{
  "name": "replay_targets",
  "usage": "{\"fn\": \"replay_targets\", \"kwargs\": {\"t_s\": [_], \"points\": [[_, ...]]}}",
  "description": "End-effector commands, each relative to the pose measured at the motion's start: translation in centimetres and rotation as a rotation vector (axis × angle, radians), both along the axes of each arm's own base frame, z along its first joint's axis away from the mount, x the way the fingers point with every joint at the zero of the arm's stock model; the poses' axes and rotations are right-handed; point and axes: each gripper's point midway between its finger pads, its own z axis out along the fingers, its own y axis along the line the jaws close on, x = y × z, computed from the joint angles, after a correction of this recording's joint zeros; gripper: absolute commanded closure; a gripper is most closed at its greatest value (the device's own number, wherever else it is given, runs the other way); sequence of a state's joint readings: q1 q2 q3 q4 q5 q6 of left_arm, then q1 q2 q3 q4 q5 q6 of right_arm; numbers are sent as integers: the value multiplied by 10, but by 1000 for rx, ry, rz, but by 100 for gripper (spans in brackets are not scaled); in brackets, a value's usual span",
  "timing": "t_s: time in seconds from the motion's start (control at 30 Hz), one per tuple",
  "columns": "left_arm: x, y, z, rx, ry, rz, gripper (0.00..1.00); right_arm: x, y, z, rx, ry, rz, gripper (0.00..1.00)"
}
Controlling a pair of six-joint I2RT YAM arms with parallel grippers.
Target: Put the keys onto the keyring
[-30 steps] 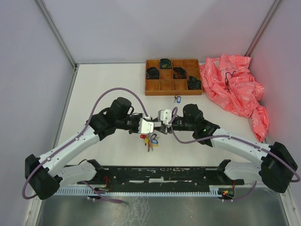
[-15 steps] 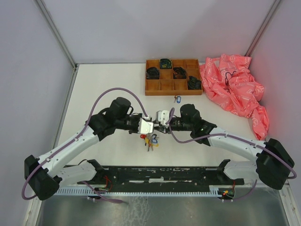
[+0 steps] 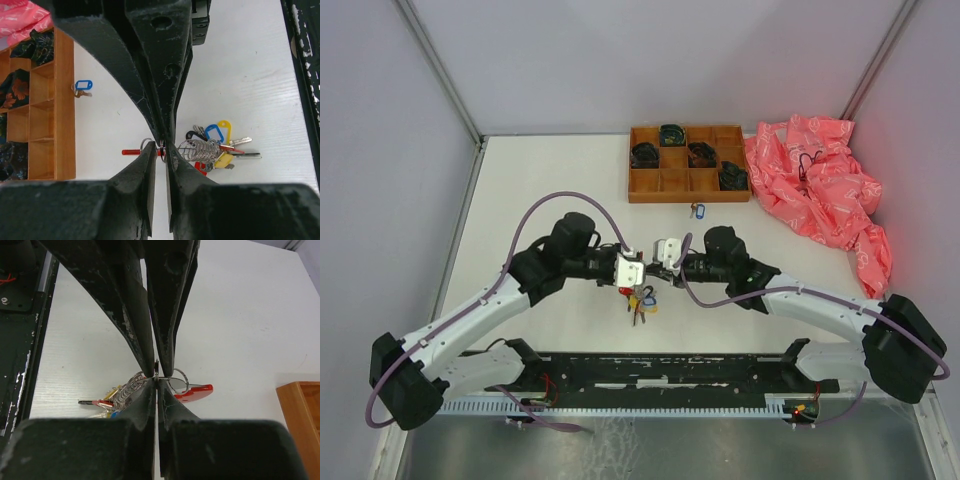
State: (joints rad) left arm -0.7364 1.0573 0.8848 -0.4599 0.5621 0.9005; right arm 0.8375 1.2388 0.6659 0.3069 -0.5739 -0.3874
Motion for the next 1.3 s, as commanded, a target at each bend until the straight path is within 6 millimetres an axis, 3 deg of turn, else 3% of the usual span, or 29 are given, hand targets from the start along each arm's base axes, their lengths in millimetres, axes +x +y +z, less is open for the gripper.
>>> {"fn": "replay_targets", "kwargs": {"t_s": [0.0,0.07,0.1,0.27,0.63,1.27], "points": [[4,-13,36,-225,-38,35,77,6,-4,27,100,-62,-45,99],[6,-13,49,-363,-34,72,73,8,-8,31,143,-46,-60,99],[4,-11,42,-391,-7,87,72,9,-9,33,158,-41,-62,99],[3,-6,46,-613,42,87,69,8,-13,38,204,-29,-63,99],[10,-1,38,-681,92,72,63,5,-18,44,266,-36,-48,99],[7,-10,23,-679,196,26,67,1,-21,57,328,-42,-17,99]]}}
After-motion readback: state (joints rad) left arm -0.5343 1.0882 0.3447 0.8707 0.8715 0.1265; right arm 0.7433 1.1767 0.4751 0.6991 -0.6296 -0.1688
